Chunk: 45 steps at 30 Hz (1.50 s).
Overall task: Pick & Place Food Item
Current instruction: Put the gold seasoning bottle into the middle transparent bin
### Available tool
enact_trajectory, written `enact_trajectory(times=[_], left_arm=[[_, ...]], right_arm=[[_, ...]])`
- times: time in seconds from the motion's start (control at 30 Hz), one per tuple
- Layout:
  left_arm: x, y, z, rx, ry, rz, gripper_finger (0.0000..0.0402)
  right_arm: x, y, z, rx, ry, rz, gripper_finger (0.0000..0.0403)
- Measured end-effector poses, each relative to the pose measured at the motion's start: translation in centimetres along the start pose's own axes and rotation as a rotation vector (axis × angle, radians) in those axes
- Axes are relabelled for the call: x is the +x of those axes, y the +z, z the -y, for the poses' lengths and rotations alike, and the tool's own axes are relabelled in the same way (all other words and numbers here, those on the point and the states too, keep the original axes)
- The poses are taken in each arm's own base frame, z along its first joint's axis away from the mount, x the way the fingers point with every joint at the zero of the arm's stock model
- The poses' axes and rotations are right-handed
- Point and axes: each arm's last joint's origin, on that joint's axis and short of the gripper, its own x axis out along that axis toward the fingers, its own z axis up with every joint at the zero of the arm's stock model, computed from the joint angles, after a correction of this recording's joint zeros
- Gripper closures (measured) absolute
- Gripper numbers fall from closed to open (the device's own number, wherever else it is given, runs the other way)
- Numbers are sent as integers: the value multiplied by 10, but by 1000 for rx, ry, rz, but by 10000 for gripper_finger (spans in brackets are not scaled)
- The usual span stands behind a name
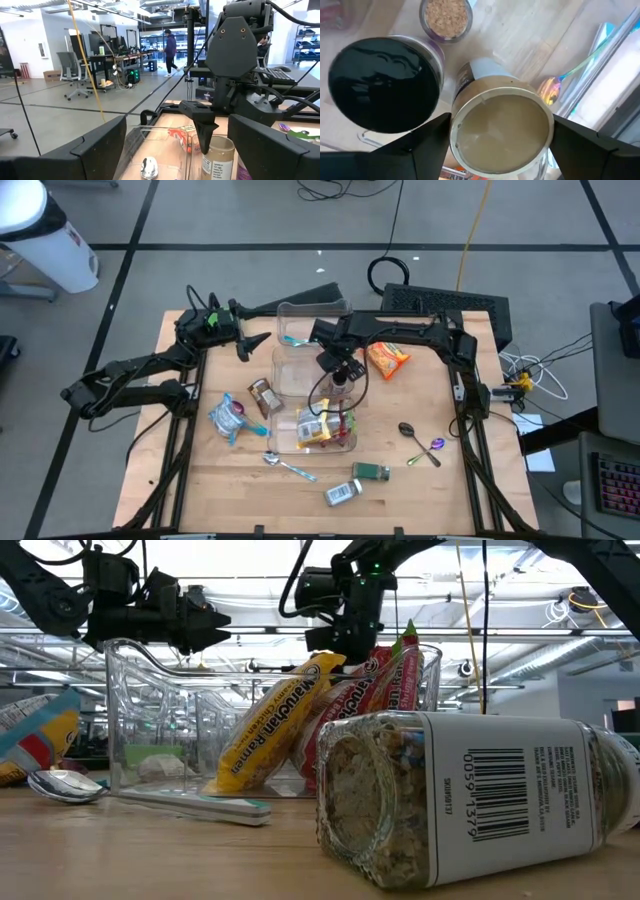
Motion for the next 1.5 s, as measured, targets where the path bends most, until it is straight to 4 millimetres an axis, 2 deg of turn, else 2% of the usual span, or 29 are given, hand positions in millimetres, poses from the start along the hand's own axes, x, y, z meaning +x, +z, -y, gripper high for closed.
enact_trajectory(times=[0.23, 1.5], left_arm=[[0, 0, 0, 0, 0, 0, 43], [0, 0, 1, -3, -30, 1, 43]], right_arm=[[0, -1, 0, 42, 2, -3, 104], [0, 0, 2, 45, -15, 11, 103]])
